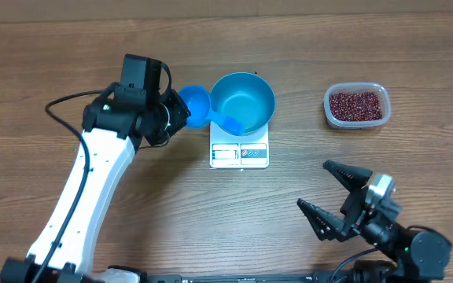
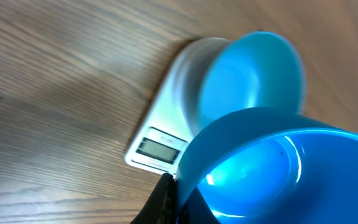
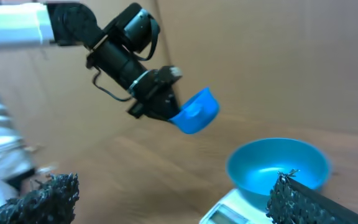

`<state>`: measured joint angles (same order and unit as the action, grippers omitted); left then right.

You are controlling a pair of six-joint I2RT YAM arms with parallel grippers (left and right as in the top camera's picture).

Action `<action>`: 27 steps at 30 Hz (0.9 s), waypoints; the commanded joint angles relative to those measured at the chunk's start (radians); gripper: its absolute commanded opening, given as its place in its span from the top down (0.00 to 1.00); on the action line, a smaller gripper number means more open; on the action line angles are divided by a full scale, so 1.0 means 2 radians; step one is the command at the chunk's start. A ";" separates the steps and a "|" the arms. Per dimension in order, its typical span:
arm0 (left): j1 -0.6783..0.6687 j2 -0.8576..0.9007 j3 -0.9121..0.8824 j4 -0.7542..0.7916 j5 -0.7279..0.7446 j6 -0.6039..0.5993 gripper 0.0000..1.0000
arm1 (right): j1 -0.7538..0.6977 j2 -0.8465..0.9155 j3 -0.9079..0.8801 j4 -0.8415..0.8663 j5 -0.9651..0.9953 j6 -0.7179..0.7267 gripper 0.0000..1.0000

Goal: Scoop item into bowl and weigh 150g on scale
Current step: 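Carry the scoop with the left gripper over the teal bowl, then move the right gripper to the scoop and grasp its handle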

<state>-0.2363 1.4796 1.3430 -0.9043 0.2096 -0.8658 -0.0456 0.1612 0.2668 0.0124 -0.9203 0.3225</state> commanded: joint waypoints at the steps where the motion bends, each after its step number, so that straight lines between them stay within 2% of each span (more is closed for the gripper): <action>1: -0.023 -0.028 0.005 0.016 -0.005 -0.043 0.96 | 0.000 0.087 0.064 0.001 -0.062 0.062 0.00; 8: -0.061 -0.027 0.005 0.019 -0.058 -0.172 0.96 | 0.000 0.296 0.200 0.000 -0.150 0.063 0.00; 10: -0.071 -0.027 0.005 0.026 -0.077 -0.193 0.96 | 0.000 0.359 0.240 0.001 -0.175 0.063 0.00; 14: -0.082 -0.027 0.005 0.032 -0.110 -0.212 0.96 | 0.000 0.464 0.294 0.001 -0.225 0.064 0.00; 20: -0.082 -0.022 0.005 0.034 -0.123 -0.212 0.96 | -0.003 0.593 0.304 0.047 -0.227 0.064 0.00; 22: -0.082 -0.018 0.005 0.034 -0.123 -0.212 0.96 | -0.003 0.616 0.304 0.067 -0.221 0.121 0.00; 23: -0.082 -0.014 0.005 0.032 -0.123 -0.210 0.96 | 0.001 0.634 0.304 0.104 -0.218 0.177 0.02; 24: -0.082 -0.013 0.004 0.031 -0.124 -0.210 0.96 | 0.008 0.638 0.304 0.117 -0.206 0.196 0.09; 27: -0.082 -0.005 0.004 0.022 -0.144 -0.210 0.96 | 0.050 0.633 0.305 0.128 -0.132 0.207 0.11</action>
<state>-0.3935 1.4494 1.3430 -0.8482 -0.0193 -1.2770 -0.0219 1.4433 0.8516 0.2485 -1.3029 0.6430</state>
